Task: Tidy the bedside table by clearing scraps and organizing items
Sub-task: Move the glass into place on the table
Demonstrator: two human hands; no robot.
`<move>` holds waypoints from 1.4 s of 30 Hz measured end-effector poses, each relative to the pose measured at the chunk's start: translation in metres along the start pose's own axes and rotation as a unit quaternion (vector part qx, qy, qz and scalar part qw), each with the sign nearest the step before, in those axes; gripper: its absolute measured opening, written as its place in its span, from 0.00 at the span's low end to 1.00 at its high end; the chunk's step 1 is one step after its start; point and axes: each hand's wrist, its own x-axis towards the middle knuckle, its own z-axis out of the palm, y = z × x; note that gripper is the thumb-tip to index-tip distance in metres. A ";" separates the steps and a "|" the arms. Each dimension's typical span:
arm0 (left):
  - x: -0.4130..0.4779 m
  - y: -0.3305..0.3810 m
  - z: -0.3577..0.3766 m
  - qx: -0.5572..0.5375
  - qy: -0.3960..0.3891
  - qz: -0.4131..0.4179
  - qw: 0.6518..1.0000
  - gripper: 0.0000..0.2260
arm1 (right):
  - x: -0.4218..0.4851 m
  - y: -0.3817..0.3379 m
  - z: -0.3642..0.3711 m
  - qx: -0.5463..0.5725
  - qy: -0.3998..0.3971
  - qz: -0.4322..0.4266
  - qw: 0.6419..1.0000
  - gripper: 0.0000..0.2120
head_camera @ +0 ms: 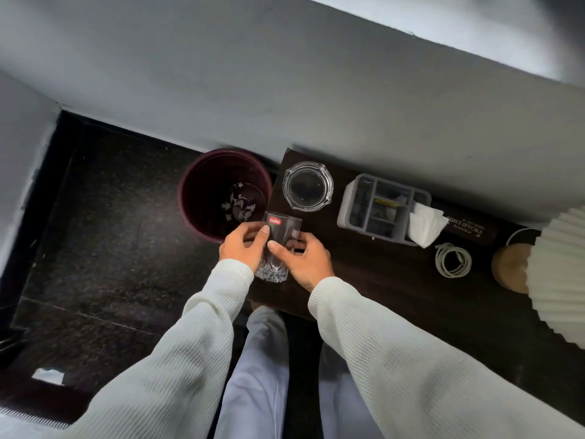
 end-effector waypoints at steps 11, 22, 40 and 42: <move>-0.014 0.059 -0.010 -0.174 -0.068 0.120 0.975 0.10 | -0.015 -0.057 -0.038 -0.060 0.040 -0.188 0.980 0.32; 0.016 0.098 0.011 -0.207 -0.085 0.113 0.968 0.07 | 0.031 -0.084 -0.063 -0.137 0.096 -0.277 0.946 0.29; 0.032 0.088 0.022 -0.118 -0.058 0.129 0.983 0.18 | 0.056 -0.073 -0.061 -0.168 0.107 -0.248 0.948 0.31; 0.032 0.087 0.021 -0.114 -0.059 0.127 0.983 0.19 | 0.054 -0.073 -0.061 -0.174 0.108 -0.249 0.946 0.30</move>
